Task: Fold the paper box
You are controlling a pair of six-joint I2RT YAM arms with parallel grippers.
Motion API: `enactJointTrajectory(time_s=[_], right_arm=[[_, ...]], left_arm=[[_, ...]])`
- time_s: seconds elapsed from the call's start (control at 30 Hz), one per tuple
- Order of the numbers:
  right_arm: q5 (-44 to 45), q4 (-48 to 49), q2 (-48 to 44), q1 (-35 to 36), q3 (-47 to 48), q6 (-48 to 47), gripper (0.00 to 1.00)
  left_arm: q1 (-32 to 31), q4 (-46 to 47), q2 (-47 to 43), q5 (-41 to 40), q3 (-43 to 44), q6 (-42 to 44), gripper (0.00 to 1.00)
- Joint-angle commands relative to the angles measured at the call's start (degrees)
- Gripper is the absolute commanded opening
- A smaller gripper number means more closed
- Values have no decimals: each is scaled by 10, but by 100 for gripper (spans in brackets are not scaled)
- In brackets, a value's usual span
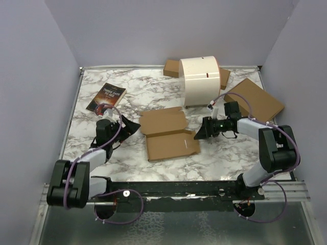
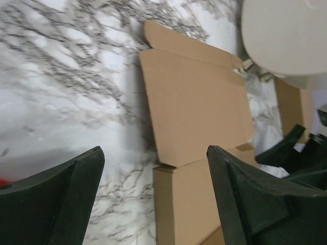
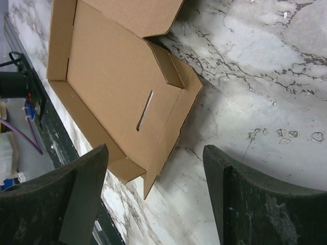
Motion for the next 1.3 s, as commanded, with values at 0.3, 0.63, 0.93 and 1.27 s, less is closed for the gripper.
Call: enactJointTrajectory(time_s=[0.3,0.63,0.93,1.27], right_arm=[[-46,15,7,2,15,-20,74],[-43,16,11,2,15,-20,74],[-23,11,-3,2,20,-28,74],[-37,-8,-38,2,25,-91,75]], left_arm=[[33,425,385,178,44,-152,53],[14,460,467,191,90,-168,18],[14,619,487,183,51,-206,0],[8,765,413,88,-92,-148,0]])
